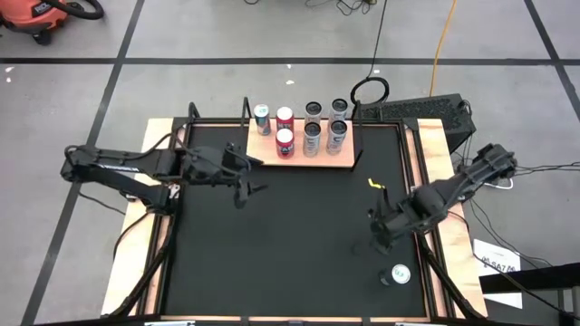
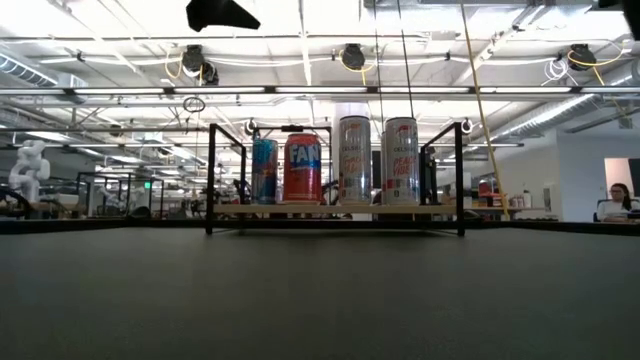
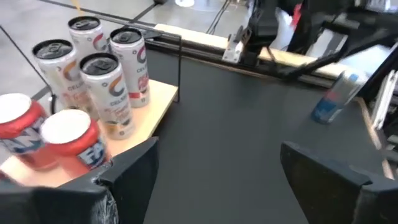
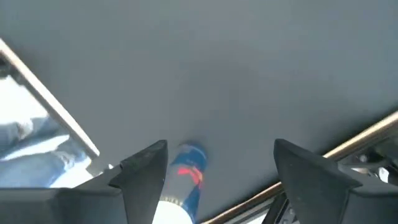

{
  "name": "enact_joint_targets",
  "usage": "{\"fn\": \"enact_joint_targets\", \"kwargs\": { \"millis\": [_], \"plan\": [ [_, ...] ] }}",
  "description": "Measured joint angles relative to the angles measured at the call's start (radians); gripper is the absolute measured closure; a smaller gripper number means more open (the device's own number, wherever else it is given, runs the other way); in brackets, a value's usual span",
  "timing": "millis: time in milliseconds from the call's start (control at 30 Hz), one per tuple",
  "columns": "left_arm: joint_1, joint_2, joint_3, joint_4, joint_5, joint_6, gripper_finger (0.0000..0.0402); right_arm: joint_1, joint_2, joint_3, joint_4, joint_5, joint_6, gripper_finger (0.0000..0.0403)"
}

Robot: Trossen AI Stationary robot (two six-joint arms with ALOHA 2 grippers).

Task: Place canned beverage on shelf
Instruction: Put the blue soda can on the shelf

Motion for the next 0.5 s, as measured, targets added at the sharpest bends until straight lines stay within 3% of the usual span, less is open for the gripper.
{"fn": "enact_joint_targets", "kwargs": {
  "millis": [167, 233, 500],
  "plan": [
    [-0.028, 0.074, 0.001, 0.083, -0.005, -0.045, 0.0069, 0.106, -0.008, -0.004, 0.001, -0.003, -0.072, 0.0124],
    [-0.035, 0.116, 0.001, 0.122, -0.005, -0.045, 0.0069, 0.143, -0.006, -0.004, 0.000, -0.005, -0.031, 0.0124],
    [-0.063, 0.256, 0.001, 0.280, 0.001, -0.242, 0.0068, 0.224, -0.004, -0.004, 0.035, -0.027, 0.532, 0.0124]
  ]
}}
